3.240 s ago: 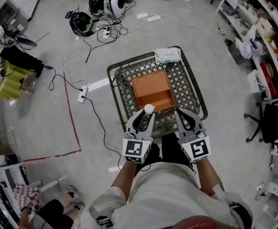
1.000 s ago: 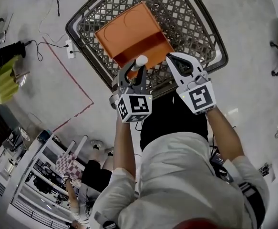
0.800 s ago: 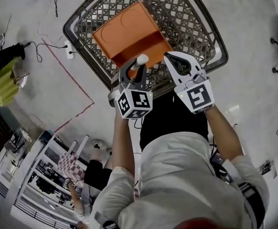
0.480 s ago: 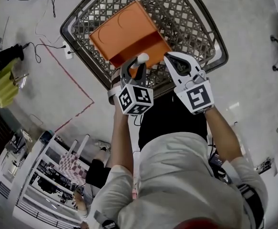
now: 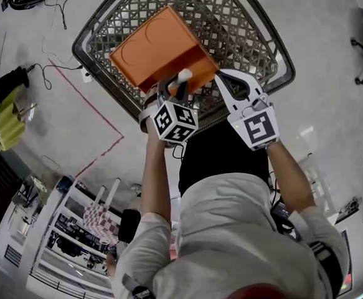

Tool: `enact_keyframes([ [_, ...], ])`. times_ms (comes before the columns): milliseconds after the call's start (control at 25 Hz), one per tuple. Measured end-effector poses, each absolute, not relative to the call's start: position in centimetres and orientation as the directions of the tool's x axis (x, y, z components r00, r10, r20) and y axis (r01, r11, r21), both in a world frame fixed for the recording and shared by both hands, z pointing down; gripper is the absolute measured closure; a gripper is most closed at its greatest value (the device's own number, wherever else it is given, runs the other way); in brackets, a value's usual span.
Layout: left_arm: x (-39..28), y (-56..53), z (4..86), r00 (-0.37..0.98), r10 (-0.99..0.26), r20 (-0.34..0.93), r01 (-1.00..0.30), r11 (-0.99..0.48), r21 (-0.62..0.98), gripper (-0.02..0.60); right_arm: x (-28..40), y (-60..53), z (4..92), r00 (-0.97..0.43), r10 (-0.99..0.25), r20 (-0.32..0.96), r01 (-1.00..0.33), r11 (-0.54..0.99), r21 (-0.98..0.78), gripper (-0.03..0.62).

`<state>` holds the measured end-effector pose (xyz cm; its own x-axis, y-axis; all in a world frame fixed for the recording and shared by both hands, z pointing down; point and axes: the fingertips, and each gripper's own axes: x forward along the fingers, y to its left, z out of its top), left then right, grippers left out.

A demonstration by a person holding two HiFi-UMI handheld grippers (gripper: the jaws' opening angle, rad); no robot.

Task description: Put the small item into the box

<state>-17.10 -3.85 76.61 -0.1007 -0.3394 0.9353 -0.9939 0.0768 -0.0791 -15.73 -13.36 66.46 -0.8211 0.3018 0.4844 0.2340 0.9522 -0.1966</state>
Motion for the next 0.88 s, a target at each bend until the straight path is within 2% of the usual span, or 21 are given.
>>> enact_keyframes([
  [880, -16.8, -3.9, 80.0, -0.010, -0.293, 0.956, -0.998, 0.066, 0.010, 0.453, -16.3, -13.3, 68.7, -0.810, 0.297, 0.506, 0.205, 0.951, -0.230, 0.591],
])
